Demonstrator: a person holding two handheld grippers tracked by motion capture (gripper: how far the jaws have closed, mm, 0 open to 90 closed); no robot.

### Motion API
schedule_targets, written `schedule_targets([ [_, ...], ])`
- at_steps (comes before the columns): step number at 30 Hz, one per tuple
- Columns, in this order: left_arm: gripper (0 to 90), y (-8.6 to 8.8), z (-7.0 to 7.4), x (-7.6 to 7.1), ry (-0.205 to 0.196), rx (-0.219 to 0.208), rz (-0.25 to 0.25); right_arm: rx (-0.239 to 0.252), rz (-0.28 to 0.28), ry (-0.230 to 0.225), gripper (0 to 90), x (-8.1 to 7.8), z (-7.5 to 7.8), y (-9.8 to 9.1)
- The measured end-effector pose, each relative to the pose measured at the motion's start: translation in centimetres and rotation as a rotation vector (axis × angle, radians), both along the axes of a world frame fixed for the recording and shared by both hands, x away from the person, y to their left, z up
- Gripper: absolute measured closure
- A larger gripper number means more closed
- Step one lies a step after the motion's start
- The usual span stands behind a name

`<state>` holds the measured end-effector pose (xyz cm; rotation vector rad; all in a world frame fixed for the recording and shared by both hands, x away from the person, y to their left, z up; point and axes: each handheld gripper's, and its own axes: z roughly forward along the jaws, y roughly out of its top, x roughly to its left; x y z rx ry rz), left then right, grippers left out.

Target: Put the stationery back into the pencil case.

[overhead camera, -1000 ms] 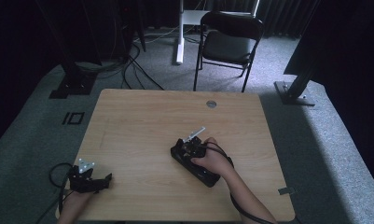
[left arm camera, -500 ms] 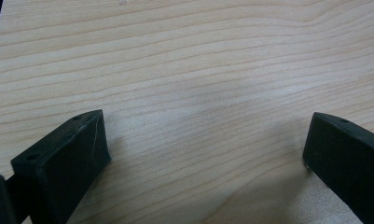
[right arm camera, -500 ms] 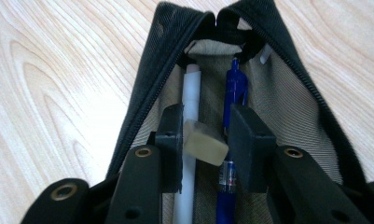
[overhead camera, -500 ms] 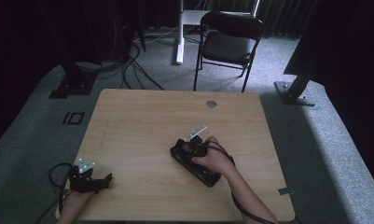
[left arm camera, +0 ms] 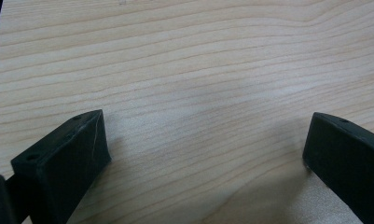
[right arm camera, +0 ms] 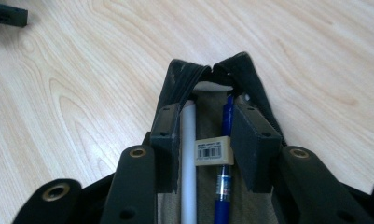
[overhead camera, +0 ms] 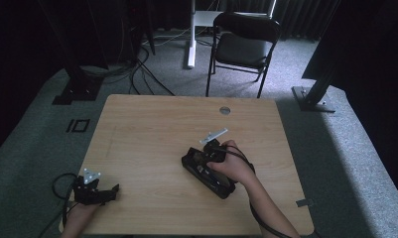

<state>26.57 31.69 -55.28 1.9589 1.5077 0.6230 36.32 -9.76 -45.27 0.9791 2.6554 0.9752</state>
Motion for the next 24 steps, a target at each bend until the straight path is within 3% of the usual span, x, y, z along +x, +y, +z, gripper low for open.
schedule_targets([
  [6,0.4,0.0,0.0,0.0,-0.001,0.0,0.0,0.012,-0.006,-0.019,61.2,0.1,0.5,-0.3],
  [11,0.4,0.0,0.0,0.0,-0.001,-0.001,0.001,0.052,-0.019,-0.04,59.5,0.1,1.0,-0.8],
  [20,0.3,0.0,0.0,0.0,0.0,0.0,0.0,0.104,-0.077,-0.057,51.3,0.1,1.2,-1.3],
  [24,0.3,0.0,0.0,0.0,-0.001,0.0,0.0,0.104,-0.082,-0.082,48.6,0.0,1.4,-1.5],
])
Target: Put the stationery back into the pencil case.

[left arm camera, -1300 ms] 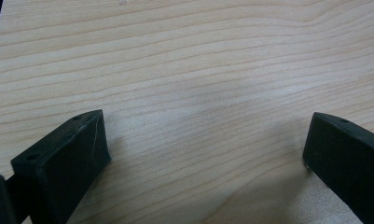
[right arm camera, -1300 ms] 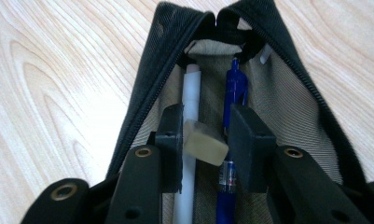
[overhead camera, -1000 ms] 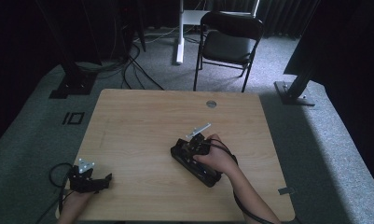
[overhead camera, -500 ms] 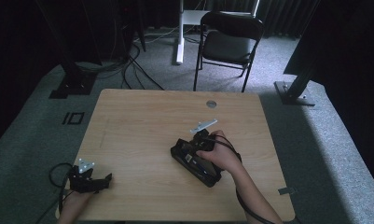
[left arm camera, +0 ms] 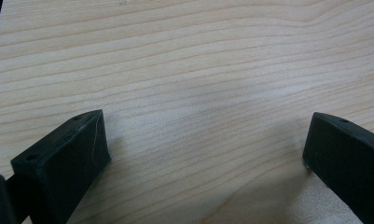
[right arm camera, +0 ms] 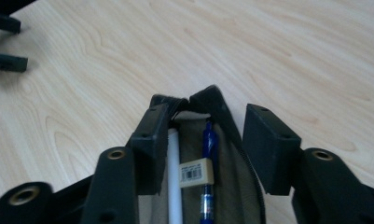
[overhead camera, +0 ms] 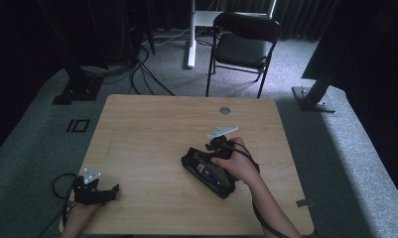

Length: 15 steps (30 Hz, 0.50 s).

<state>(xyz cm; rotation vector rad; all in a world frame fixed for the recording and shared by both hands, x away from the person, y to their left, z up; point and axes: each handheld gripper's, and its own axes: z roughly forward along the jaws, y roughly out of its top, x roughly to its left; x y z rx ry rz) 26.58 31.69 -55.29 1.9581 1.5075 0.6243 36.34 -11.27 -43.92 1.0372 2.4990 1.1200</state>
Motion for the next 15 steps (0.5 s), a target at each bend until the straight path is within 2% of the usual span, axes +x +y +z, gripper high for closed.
schedule_targets([
  [6,0.3,0.0,0.0,0.0,0.0,0.0,0.0,0.022,-0.039,-0.012,40.1,0.2,0.1,-0.6],
  [15,0.4,0.0,0.0,0.0,0.0,0.0,0.0,0.039,-0.074,-0.023,36.3,0.2,0.1,-1.6],
])
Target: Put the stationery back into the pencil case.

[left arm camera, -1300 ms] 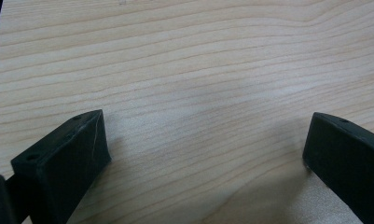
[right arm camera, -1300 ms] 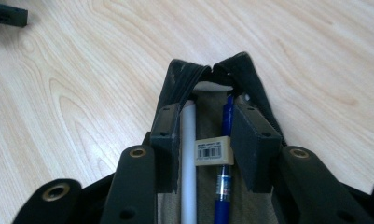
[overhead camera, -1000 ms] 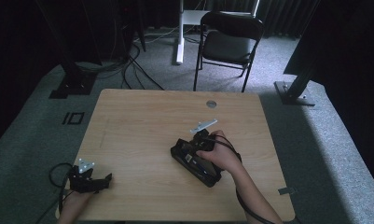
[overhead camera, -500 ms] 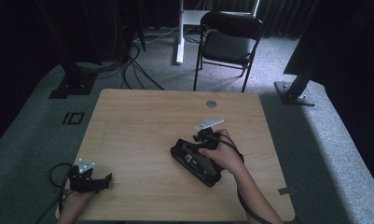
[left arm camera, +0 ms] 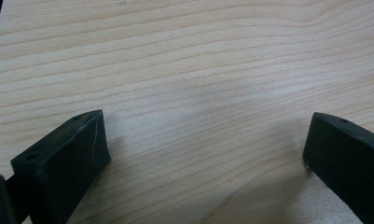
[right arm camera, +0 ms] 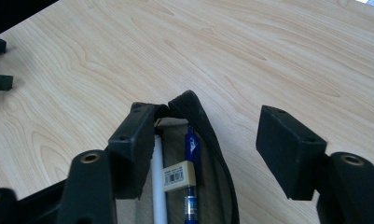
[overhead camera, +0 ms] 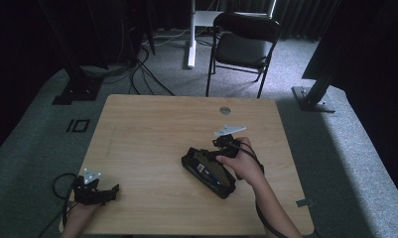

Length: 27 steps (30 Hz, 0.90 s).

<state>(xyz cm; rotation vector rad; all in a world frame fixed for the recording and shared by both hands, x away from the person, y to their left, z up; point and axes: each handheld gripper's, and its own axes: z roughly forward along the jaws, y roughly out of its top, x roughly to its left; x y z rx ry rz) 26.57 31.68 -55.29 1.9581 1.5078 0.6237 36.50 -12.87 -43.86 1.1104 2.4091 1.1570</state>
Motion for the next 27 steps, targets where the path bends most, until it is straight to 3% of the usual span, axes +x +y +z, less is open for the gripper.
schedule_targets([
  [19,0.3,0.0,0.0,0.0,0.0,0.0,0.0,0.031,-0.068,-0.033,34.1,-0.4,-0.6,-2.8],
  [27,0.4,0.0,0.0,0.0,0.0,0.0,0.0,0.036,-0.112,-0.031,33.6,-0.5,-1.6,-4.5],
])
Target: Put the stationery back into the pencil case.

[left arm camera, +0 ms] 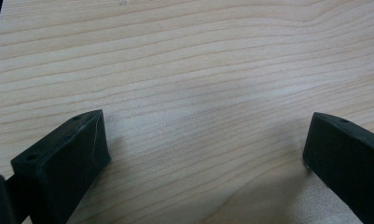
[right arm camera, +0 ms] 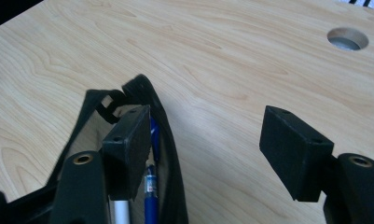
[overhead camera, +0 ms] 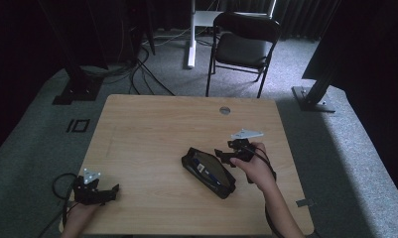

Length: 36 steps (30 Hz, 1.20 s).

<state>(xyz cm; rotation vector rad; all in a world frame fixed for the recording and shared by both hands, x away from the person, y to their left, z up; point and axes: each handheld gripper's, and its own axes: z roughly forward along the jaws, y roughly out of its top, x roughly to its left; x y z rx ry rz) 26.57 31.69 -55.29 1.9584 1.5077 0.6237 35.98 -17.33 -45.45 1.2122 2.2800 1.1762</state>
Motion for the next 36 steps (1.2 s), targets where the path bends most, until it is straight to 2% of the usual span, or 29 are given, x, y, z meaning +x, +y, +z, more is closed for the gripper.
schedule_targets([
  [15,0.4,0.0,0.0,0.0,0.0,0.0,0.0,-0.015,-0.115,0.01,33.6,0.4,-2.7,-3.0],
  [25,0.3,0.0,0.0,0.0,0.001,0.001,0.0,-0.033,-0.151,0.029,33.9,0.0,-4.1,-4.5],
  [36,0.4,0.0,0.0,0.0,0.001,0.0,0.0,-0.028,-0.204,0.038,33.6,-0.7,-5.4,-5.8],
])
